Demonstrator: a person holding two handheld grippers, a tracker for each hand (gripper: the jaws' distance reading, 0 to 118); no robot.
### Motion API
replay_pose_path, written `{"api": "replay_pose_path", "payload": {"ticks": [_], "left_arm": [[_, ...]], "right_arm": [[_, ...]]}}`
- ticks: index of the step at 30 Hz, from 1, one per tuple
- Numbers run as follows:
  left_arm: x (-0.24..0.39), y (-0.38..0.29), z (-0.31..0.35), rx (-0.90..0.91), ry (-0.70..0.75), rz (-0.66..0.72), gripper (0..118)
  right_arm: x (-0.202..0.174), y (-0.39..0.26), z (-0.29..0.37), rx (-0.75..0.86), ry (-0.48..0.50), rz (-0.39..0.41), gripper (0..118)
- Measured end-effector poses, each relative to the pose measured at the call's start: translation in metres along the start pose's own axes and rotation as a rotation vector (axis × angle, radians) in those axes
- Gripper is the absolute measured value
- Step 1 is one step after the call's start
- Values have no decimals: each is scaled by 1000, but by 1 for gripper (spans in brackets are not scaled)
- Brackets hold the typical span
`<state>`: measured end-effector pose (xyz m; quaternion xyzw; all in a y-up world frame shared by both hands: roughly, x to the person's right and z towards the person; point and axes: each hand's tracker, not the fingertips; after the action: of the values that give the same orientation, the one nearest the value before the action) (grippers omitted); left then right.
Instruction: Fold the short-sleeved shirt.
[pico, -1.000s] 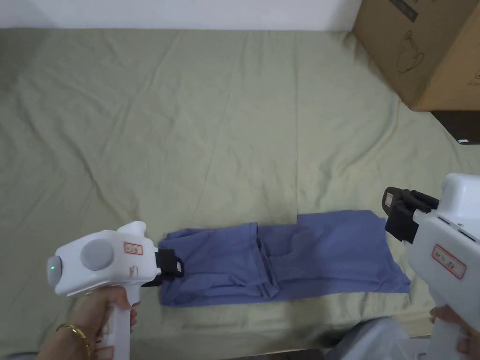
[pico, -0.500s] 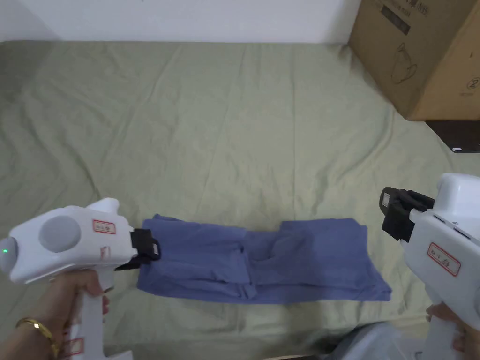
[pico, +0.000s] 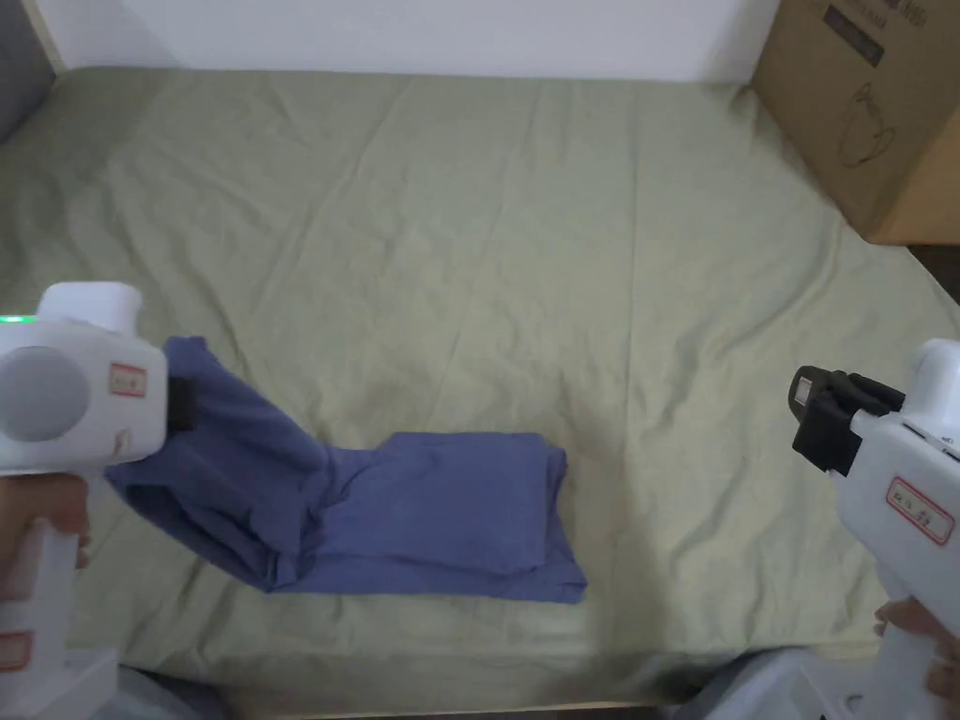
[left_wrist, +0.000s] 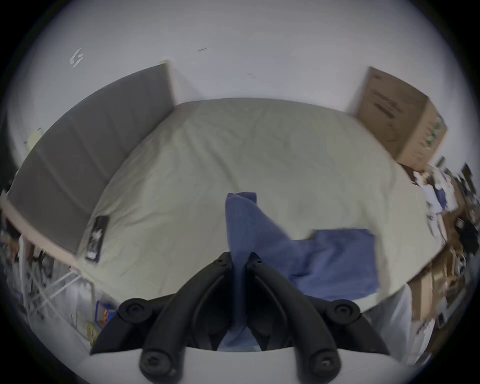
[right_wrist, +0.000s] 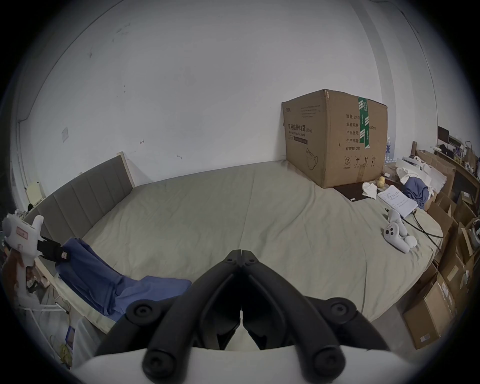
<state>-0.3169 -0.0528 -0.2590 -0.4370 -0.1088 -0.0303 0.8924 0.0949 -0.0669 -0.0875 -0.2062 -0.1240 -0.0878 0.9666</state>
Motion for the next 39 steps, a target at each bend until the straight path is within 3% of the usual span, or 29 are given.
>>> {"api": "replay_pose_path", "payload": {"ticks": [6, 12, 14, 15, 16, 17, 20, 21, 23, 26, 28, 31, 39], "left_arm": [[85, -1, -23, -81, -263, -93, 7], [177, -17, -88, -199, -259, -327, 8], [204, -27, -107, -231, -258, -369, 20], [212, -30, -117, -250, -300, -372, 34], [218, -32, -124, -278, -358, -349, 59], [226, -36, -132, -312, -417, -310, 74], [233, -43, -146, -384, -509, -239, 79], [232, -42, -144, -386, -477, -228, 78], [221, -37, -131, -328, -489, -190, 63], [192, -20, -98, -145, -490, -132, 56], [174, -15, -81, -26, -433, -85, 31], [155, -17, -73, 45, -377, -52, 2], [180, -87, -120, -164, -392, -100, 0]], "right_arm": [[0, -2, 6, 0, -1, 2, 0], [13, -6, 19, -1, -41, -17, 0], [19, -8, 24, 0, -62, -22, 0], [22, -9, 26, 2, -76, -28, 0], [25, -10, 28, 2, -83, -36, 0], [28, -11, 29, 1, -91, -47, 0], [35, -13, 33, -8, -113, -68, 0], [36, -14, 34, -8, -115, -69, 0], [37, -14, 35, -12, -120, -64, 0], [36, -12, 33, -13, -115, -48, 0], [33, -10, 31, -7, -109, -43, 0], [25, -8, 28, -2, -86, -41, 0], [11, -13, 19, -22, -45, -23, 0]]}}
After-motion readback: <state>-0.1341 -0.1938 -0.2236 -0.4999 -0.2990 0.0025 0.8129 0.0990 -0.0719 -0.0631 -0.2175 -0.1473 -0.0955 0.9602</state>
